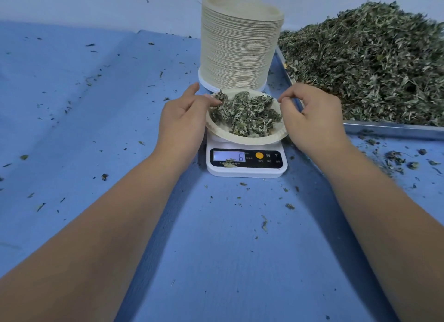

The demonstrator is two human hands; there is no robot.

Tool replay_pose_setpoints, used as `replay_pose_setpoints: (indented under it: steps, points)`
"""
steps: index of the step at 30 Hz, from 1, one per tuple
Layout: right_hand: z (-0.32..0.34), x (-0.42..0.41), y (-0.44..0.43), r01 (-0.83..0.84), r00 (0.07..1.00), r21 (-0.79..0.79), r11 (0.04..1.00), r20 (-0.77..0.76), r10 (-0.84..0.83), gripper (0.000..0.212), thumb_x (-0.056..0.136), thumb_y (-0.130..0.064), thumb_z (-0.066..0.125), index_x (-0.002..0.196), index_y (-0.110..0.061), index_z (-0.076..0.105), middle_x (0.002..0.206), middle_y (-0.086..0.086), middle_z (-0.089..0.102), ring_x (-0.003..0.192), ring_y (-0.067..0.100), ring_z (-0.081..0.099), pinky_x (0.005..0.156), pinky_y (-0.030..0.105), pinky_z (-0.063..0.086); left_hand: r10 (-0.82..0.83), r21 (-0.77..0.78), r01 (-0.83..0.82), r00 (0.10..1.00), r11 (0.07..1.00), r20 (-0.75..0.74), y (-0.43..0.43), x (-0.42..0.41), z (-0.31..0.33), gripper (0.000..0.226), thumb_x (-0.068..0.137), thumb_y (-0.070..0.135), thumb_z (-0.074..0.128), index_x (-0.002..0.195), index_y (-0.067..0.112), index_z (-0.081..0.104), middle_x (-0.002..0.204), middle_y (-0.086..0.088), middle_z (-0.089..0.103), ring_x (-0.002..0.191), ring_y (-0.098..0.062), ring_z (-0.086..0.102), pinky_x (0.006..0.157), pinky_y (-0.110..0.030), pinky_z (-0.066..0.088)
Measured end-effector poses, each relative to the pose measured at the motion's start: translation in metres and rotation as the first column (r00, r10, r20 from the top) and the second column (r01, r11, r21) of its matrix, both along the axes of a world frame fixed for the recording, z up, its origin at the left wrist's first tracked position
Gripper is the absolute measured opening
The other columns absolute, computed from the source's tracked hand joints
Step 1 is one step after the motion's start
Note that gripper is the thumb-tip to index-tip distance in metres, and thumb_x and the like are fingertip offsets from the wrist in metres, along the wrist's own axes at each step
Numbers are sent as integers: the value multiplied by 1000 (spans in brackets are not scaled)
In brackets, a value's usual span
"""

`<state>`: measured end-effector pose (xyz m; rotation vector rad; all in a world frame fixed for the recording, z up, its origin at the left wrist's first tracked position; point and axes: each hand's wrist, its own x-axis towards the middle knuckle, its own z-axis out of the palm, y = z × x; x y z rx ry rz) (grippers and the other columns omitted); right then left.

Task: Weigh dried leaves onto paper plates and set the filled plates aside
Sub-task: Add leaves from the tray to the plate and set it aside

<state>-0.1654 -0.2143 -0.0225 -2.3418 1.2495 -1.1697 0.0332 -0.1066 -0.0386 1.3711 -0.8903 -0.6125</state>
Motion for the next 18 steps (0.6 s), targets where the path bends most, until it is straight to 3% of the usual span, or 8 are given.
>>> replay_pose_setpoints:
  steps: [4,7,8,10,12,14,18]
  points:
    - [1,-1,0,13,1000,5,1000,7,-13,22,93,-25,50,90,-21,71,81,-7,65,63,3,48,64,26,37,55,4,-55,998,998,-2,2,1,2,27,86,33,57,80,36,83,149,11,55,136,8,45,116,-42,40]
    - [2,-2,-1,43,998,-25,999,-46,-44,22,93,-24,49,90,-19,71,80,-4,65,70,14,52,68,30,42,43,-12,-43,998,999,-44,1,1,3,30,85,32,54,79,38,82,123,26,65,134,10,47,116,-41,41]
    - [2,-4,-2,57,995,-40,998,-83,-60,22,93,-25,49,91,-18,70,75,-4,62,70,17,52,69,31,42,38,-13,-39,998,999,-44,1,1,3,30,84,32,54,80,38,83,120,29,65,133,11,47,116,-41,41]
    - [4,-11,-8,90,983,-75,993,-153,-100,24,94,-25,46,94,-16,68,67,-6,54,70,22,50,72,35,45,30,-16,-30,999,999,-19,1,0,3,31,86,31,53,83,37,83,136,19,62,133,15,45,117,-41,40]
    - [6,-22,-17,148,960,-86,985,-226,-164,25,96,-27,44,99,-14,66,73,0,58,74,28,54,77,42,49,24,-20,-24,1000,1000,-1,2,0,3,31,88,30,53,83,38,83,140,17,59,127,21,44,117,-40,40]
    - [6,-32,-26,225,905,-44,973,-360,-225,29,101,-35,41,101,-14,60,83,7,60,80,33,55,77,44,49,30,-25,-30,999,999,-18,1,0,2,29,84,32,54,82,39,82,127,24,61,123,22,48,116,-40,42]
    - [-2,-36,-29,240,813,-7,971,-545,-205,50,106,-50,29,81,-13,51,70,6,53,71,34,54,66,38,44,56,-21,-57,998,998,-43,-1,1,2,27,78,33,54,74,41,80,110,31,64,128,11,51,115,-42,43]
